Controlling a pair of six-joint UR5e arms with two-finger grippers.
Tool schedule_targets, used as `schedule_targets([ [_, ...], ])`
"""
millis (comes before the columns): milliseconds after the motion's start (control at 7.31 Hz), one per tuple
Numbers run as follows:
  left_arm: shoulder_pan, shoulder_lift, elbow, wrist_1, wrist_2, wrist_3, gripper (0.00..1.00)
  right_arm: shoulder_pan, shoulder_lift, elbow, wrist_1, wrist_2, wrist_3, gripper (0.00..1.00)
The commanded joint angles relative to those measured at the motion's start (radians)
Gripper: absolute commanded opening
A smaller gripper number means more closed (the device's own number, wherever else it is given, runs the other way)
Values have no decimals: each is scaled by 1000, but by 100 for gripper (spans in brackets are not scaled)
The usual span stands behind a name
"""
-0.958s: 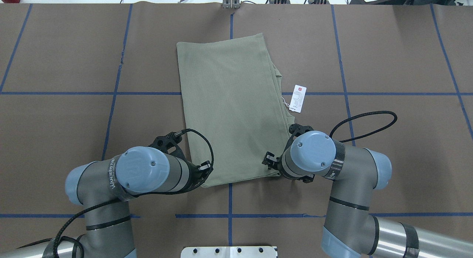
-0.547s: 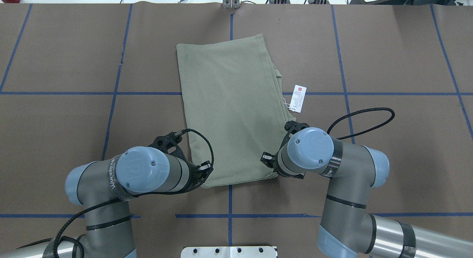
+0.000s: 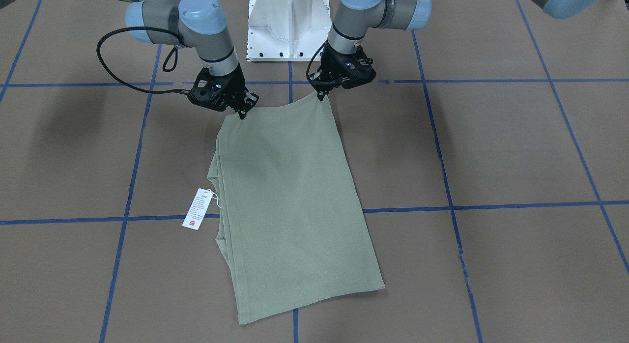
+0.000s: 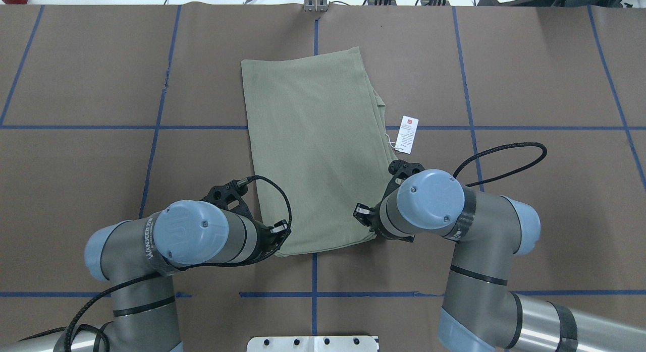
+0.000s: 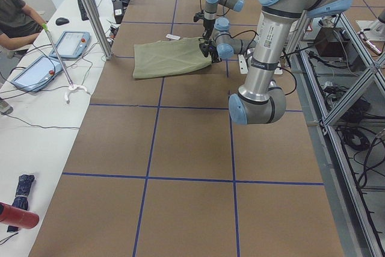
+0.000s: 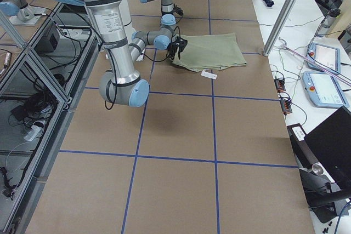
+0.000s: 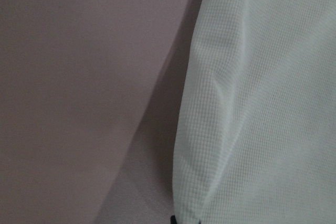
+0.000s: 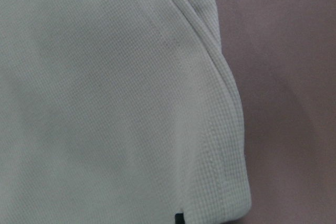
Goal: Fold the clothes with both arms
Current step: 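Grasp the shirt edge nearest the robot with both grippers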
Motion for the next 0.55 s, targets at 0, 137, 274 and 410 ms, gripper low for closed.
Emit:
schedule_targets([
  [0, 36, 6, -69, 23, 2, -2, 0, -44, -73, 129, 0, 2, 0, 0],
  [137, 75, 4, -119, 96, 4, -2, 0, -76, -77, 164, -1, 4, 3, 0],
  [274, 117, 6, -158, 133, 7, -2, 0, -99, -95, 213, -1, 14, 3, 0],
  [410, 132, 7, -199, 167, 7, -2, 0, -98, -150, 288, -1, 42, 3, 0],
])
